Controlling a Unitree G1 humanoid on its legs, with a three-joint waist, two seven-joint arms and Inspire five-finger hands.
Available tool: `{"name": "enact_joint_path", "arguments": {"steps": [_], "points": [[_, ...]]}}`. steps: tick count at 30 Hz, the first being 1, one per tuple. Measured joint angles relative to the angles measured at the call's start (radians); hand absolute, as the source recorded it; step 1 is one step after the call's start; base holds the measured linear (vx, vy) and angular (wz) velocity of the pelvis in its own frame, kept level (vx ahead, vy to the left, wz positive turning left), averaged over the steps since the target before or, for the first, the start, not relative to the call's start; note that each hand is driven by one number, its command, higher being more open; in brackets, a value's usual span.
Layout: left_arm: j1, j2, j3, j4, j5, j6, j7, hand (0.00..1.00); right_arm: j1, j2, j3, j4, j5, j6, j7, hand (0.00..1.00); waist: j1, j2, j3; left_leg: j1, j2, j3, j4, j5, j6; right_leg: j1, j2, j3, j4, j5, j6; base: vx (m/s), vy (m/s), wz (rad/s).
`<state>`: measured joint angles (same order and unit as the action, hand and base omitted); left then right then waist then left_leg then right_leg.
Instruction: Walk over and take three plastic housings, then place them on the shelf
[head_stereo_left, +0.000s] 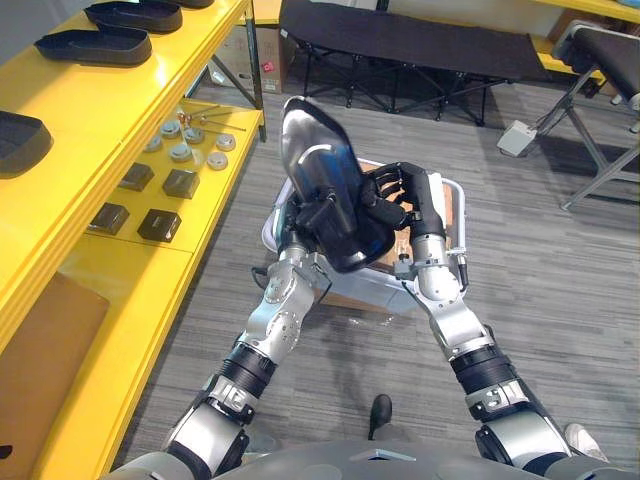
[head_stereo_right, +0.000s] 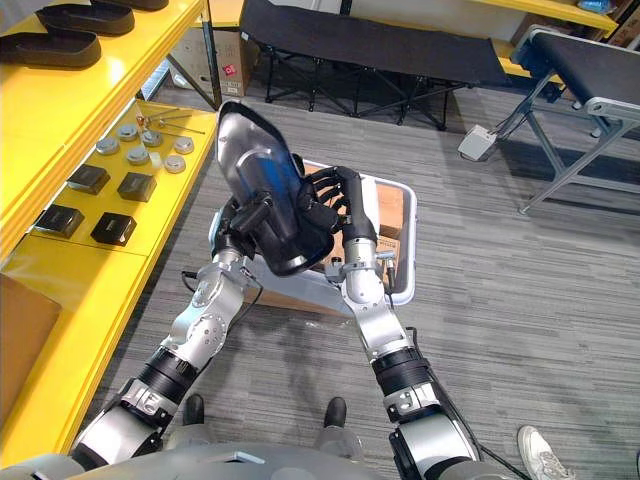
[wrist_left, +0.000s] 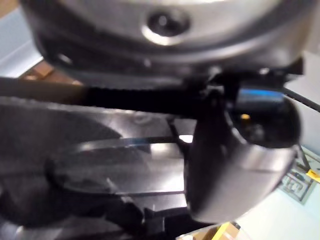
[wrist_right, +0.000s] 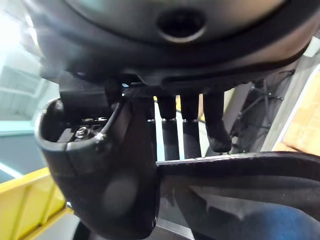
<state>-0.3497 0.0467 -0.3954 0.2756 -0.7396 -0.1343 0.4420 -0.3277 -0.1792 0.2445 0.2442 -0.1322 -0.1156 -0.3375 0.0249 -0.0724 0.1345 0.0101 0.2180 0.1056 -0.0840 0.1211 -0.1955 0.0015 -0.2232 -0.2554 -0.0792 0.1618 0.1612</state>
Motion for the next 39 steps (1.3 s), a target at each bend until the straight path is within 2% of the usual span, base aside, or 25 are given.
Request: {"name": "enact_joint_path", "arguments": {"steps": [3,6,7,10,12,17,19,21,24,27,30,32,34,35,36,39], "points": [[0.005,0.000,-0.005,0.000,-0.007,-0.011,-0.020,0.00,0.001,0.000,0.003,-0.001,0.000,0.000,-0.015,0.00,0.000,0.001,-0.001,0.000,0.000,0.000,0.000,-0.001,0.002,0.000,0.000,0.000,0.000,-0.001,-0.001,0.00,0.000,0.00],[0.010,0.003,-0.003,0.000,-0.089,-0.018,-0.078,0.00,0.019,-0.002,0.004,-0.032,-0.004,-0.006,-0.031,0.00,-0.003,0.007,-0.005,0.000,0.000,0.000,0.000,-0.001,0.001,-0.002,0.000,0.000,0.000,-0.001,-0.001,0.00,0.000,0.00],[0.012,0.007,-0.003,0.000,-0.145,-0.019,-0.118,0.00,0.031,-0.004,0.004,-0.054,-0.007,-0.017,-0.042,1.00,-0.003,0.012,-0.008,0.000,0.000,0.001,0.000,-0.002,0.000,-0.002,0.000,0.000,0.000,-0.001,-0.001,0.00,0.000,0.00],[0.014,0.007,-0.005,0.000,-0.256,-0.030,-0.183,0.00,0.036,-0.003,0.007,-0.064,-0.007,-0.070,-0.061,1.00,-0.004,0.020,-0.012,0.000,0.000,0.004,0.000,-0.003,-0.002,-0.004,-0.001,0.000,0.000,-0.001,-0.001,0.00,0.000,0.00],[0.014,0.007,-0.012,0.000,-0.282,-0.066,-0.196,0.00,0.037,-0.003,0.020,-0.072,-0.008,-0.112,-0.071,1.00,-0.011,0.021,-0.013,0.001,0.000,0.007,0.000,-0.003,-0.002,-0.004,-0.001,0.000,-0.001,-0.001,-0.001,0.00,0.000,0.00],[0.014,0.007,-0.026,-0.005,-0.245,-0.106,-0.173,0.00,0.041,-0.004,0.040,-0.103,-0.009,-0.118,-0.111,1.00,-0.012,0.021,-0.018,0.001,0.000,0.007,0.000,-0.003,-0.002,-0.004,-0.001,0.000,-0.001,-0.001,-0.001,0.00,0.000,0.00],[0.031,0.002,-0.025,-0.054,-0.155,-0.106,-0.116,0.00,0.079,-0.001,0.055,-0.162,-0.006,-0.115,-0.114,1.00,-0.005,0.021,-0.033,-0.002,0.000,0.013,0.000,-0.003,-0.002,-0.014,-0.001,0.001,0.000,-0.001,-0.001,0.00,0.000,-0.08],[0.071,-0.014,-0.004,-0.144,0.012,-0.106,-0.038,0.00,0.140,0.010,0.099,-0.273,0.000,-0.115,-0.120,1.00,-0.008,0.031,-0.047,0.000,0.000,0.020,0.000,-0.005,-0.004,-0.016,-0.001,0.002,0.000,-0.001,-0.001,0.00,-0.001,-0.09],[0.099,-0.049,0.046,-0.212,0.162,-0.106,0.022,0.00,0.189,0.052,0.102,-0.337,0.002,-0.115,-0.124,1.00,-0.022,0.042,-0.060,0.002,0.000,0.022,0.000,-0.005,-0.004,-0.015,-0.001,0.003,0.000,-0.001,-0.001,0.00,0.000,0.00],[0.129,-0.067,0.144,-0.236,0.345,-0.111,0.123,0.00,0.274,0.062,0.072,-0.366,0.002,-0.115,-0.130,1.00,-0.029,0.052,-0.080,0.008,0.000,0.025,0.000,-0.007,-0.005,-0.011,-0.001,0.004,0.000,-0.003,-0.001,-0.01,-0.001,-0.02],[0.164,-0.066,0.258,-0.238,0.558,-0.114,0.269,0.00,0.360,0.067,0.005,-0.369,0.021,-0.115,-0.154,1.00,-0.038,0.055,-0.082,0.015,0.000,0.029,0.000,-0.020,-0.005,-0.008,-0.001,0.007,-0.001,-0.014,-0.007,-0.05,-0.002,-0.05],[0.190,-0.065,0.347,-0.238,0.767,-0.104,0.400,0.00,0.418,0.071,-0.045,-0.369,0.072,-0.113,-0.171,1.00,-0.052,0.056,-0.083,0.015,0.000,0.029,-0.001,-0.020,-0.005,-0.009,-0.001,0.007,-0.005,-0.015,-0.008,-0.04,0.001,0.00],[0.209,-0.055,0.385,-0.251,0.928,-0.093,0.472,0.00,0.455,0.077,-0.069,-0.370,0.086,-0.111,-0.185,1.00,-0.054,0.058,-0.084,0.014,0.000,0.031,0.000,-0.021,-0.005,-0.011,-0.001,0.009,-0.005,-0.015,-0.009,0.00,0.000,0.00],[0.210,-0.052,0.386,-0.254,0.949,-0.088,0.480,0.00,0.460,0.078,-0.074,-0.370,0.090,-0.109,-0.187,1.00,-0.053,0.059,-0.085,0.014,0.000,0.031,0.000,-0.021,-0.005,-0.011,-0.001,0.009,-0.005,-0.015,-0.009,0.00,0.000,-0.03],[0.224,-0.030,0.387,-0.310,1.042,-0.062,0.498,0.00,0.482,0.079,-0.085,-0.370,0.132,-0.102,-0.189,1.00,-0.054,0.064,-0.088,0.010,0.000,0.034,0.000,-0.022,-0.006,-0.018,-0.001,0.012,-0.005,-0.015,-0.009,0.00,0.000,-0.04],[0.242,-0.004,0.347,-0.365,1.110,-0.058,0.490,0.00,0.518,0.084,-0.089,-0.370,0.227,-0.107,-0.143,1.00,-0.058,0.081,-0.099,0.008,0.000,0.038,0.000,-0.025,-0.010,-0.022,-0.002,0.013,-0.005,-0.015,-0.012,0.02,0.000,-0.04]]}}
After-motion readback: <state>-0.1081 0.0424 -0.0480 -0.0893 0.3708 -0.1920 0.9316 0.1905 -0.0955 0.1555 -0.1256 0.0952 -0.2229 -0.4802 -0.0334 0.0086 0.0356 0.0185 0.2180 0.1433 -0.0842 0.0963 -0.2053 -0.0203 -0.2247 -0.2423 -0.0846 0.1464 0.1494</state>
